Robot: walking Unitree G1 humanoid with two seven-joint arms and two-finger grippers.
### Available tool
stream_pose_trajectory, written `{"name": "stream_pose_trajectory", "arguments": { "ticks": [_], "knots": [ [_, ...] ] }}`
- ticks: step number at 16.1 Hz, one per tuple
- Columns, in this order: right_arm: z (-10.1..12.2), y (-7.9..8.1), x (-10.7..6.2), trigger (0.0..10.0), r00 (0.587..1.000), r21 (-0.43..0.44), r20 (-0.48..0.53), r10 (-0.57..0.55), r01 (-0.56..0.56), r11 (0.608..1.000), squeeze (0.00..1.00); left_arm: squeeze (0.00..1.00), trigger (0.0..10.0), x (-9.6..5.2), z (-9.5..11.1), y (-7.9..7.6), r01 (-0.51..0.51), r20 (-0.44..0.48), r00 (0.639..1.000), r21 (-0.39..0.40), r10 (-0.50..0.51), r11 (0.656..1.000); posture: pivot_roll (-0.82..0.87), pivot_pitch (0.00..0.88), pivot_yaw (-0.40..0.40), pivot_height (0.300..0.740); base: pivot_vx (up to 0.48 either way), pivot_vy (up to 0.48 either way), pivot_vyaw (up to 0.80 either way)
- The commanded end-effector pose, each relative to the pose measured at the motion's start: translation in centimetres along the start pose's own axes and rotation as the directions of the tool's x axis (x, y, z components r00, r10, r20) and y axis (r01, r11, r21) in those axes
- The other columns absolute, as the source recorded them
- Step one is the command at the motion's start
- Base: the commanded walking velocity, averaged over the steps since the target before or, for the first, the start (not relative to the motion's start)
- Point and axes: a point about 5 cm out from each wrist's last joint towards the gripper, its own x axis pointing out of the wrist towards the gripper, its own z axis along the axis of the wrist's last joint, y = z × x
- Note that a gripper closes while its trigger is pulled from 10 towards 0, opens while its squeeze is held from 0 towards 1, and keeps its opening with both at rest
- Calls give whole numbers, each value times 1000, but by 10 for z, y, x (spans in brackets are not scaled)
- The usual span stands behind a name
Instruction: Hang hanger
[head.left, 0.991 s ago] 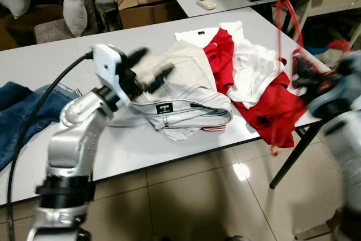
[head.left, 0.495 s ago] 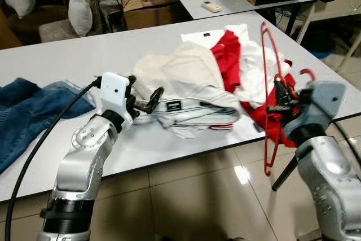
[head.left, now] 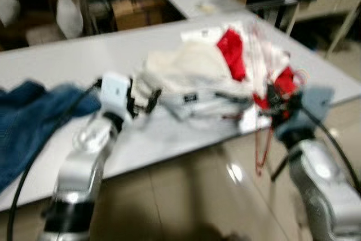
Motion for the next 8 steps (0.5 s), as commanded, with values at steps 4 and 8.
{"name": "stream_pose_trajectory", "arguments": {
  "ticks": [4,8],
  "knots": [
    [2,-4,2,10000,1000,-9,26,-15,15,1000,0,961,10000,6,1,-5,1,5,1000,3,-1,1000,-155,0,74,740,0,393,0],
    [5,0,5,10000,999,-5,36,14,-14,1000,0,965,10000,7,0,0,-35,3,999,-2,35,999,-149,0,67,740,0,395,0]
  ]
}}
